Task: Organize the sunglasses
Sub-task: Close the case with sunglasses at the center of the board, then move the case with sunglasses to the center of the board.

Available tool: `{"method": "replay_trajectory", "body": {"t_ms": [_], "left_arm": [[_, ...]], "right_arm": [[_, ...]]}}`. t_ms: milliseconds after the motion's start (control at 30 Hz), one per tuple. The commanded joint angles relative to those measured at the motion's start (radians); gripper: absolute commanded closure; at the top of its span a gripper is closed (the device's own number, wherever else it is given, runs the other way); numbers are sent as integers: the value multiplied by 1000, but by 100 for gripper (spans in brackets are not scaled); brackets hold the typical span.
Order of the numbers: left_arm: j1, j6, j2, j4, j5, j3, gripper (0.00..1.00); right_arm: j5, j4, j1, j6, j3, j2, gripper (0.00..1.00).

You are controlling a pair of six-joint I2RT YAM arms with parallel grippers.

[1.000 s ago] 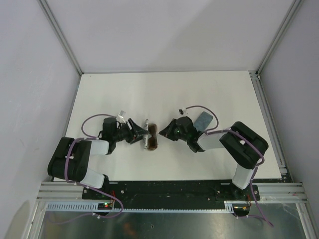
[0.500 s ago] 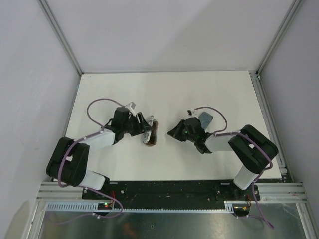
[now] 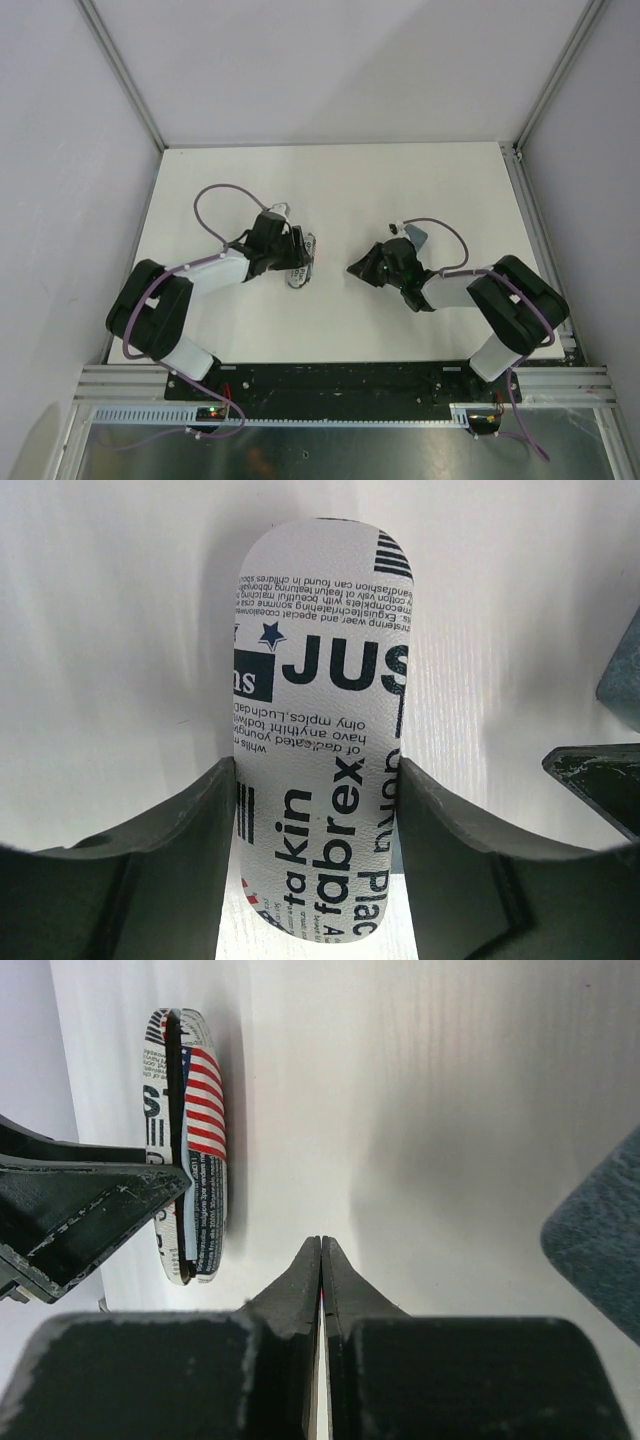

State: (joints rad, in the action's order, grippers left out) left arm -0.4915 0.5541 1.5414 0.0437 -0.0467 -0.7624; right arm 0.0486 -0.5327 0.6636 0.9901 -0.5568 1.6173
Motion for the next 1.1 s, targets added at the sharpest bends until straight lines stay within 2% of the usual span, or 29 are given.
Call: {"method": "replay_trajectory", "body": {"t_ms": [0, 200, 300, 500, 767, 833, 900, 933, 1067], "left_arm": [[-10, -49, 20, 117, 86, -1, 51], [-44, -75, -67, 159, 101, -43, 6], [-50, -96, -97, 189, 109, -77, 1], [-64, -160, -83, 228, 150, -134, 0], [-138, -191, 30, 238, 253, -196, 0], [-148, -194, 66, 238, 256, -214, 6], [-151, -191, 102, 238, 254, -228, 25], [-151, -187, 121, 238, 255, -233, 31], [-153, -175, 179, 237, 270, -247, 37]], "right_arm": [[9, -39, -13, -14, 16, -41, 98], [22, -49, -22, -16, 22, -46, 94], [25, -49, -23, -19, 21, -51, 93], [43, -54, -31, -22, 22, -51, 93], [69, -53, -46, -28, 21, -52, 92], [70, -40, -51, -36, 22, -63, 93], [66, -21, -57, -45, 22, -79, 95], [63, -10, -60, -51, 21, -90, 96], [58, 28, -74, -66, 24, -131, 97]]}}
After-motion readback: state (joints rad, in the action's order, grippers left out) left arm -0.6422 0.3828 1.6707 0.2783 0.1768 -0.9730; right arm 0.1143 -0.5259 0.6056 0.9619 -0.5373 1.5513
